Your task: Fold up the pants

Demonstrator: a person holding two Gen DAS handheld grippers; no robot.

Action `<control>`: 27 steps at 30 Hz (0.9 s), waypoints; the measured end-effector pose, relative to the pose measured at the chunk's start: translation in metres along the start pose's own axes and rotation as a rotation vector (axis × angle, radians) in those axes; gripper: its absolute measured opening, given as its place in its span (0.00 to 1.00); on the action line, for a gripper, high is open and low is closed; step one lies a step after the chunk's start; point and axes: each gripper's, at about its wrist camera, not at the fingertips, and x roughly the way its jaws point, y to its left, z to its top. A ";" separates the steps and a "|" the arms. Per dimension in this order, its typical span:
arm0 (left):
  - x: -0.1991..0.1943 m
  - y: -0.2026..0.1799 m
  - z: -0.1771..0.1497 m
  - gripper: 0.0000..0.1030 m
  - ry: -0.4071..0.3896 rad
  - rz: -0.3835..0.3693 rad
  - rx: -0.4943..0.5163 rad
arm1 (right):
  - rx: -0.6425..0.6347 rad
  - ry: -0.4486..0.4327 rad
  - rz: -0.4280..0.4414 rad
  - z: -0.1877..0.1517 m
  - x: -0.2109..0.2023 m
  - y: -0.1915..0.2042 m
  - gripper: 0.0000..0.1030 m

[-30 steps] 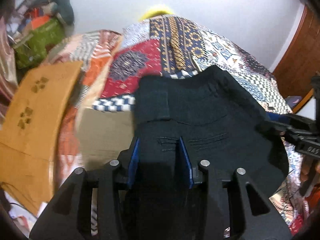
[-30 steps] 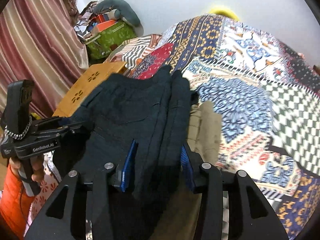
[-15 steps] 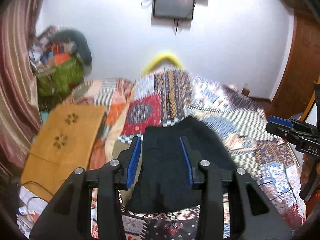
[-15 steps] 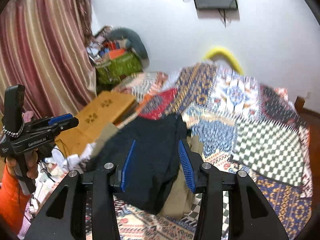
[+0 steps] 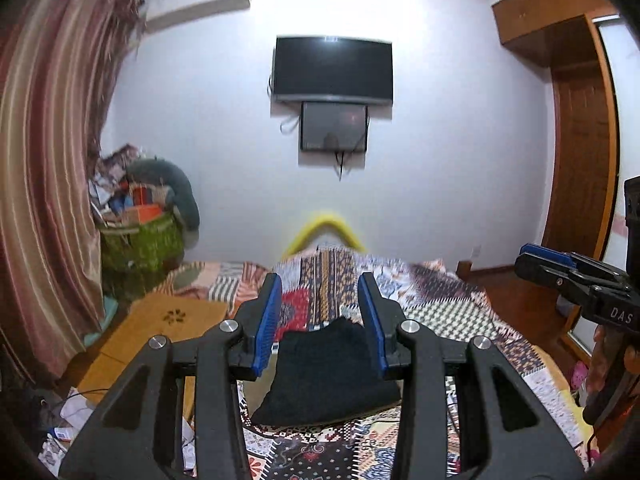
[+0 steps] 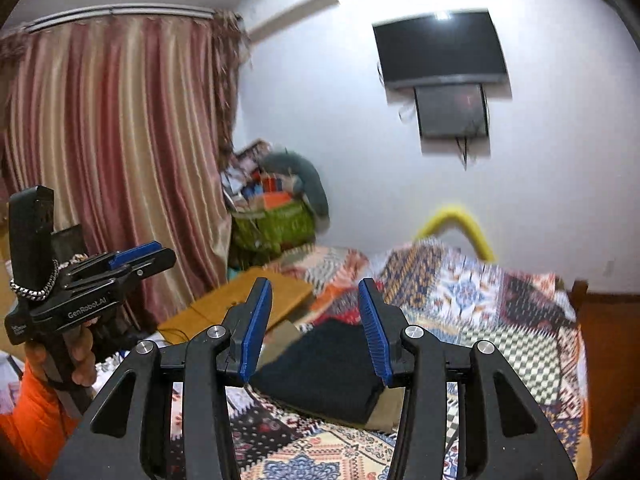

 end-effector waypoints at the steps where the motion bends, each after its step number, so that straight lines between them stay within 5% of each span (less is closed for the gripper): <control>1: -0.012 -0.004 0.001 0.37 -0.019 0.008 0.007 | -0.008 -0.016 0.000 0.001 -0.007 0.004 0.40; 7: -0.052 -0.014 -0.005 0.45 -0.069 0.023 -0.006 | -0.017 -0.089 0.022 0.001 -0.046 0.028 0.40; 9: -0.062 -0.016 -0.007 0.59 -0.081 0.025 -0.010 | -0.024 -0.103 0.014 -0.002 -0.053 0.035 0.43; 12: -0.074 -0.019 -0.010 0.80 -0.098 0.039 -0.008 | -0.041 -0.123 -0.016 -0.006 -0.061 0.044 0.61; 14: -0.081 -0.019 -0.013 0.86 -0.102 0.032 -0.013 | -0.052 -0.131 -0.031 -0.008 -0.063 0.048 0.62; 18: -0.091 -0.020 -0.016 0.95 -0.110 0.048 -0.019 | -0.044 -0.138 -0.044 -0.007 -0.068 0.053 0.81; 27: -0.096 -0.022 -0.024 0.99 -0.110 0.029 -0.029 | -0.042 -0.157 -0.115 -0.012 -0.079 0.058 0.99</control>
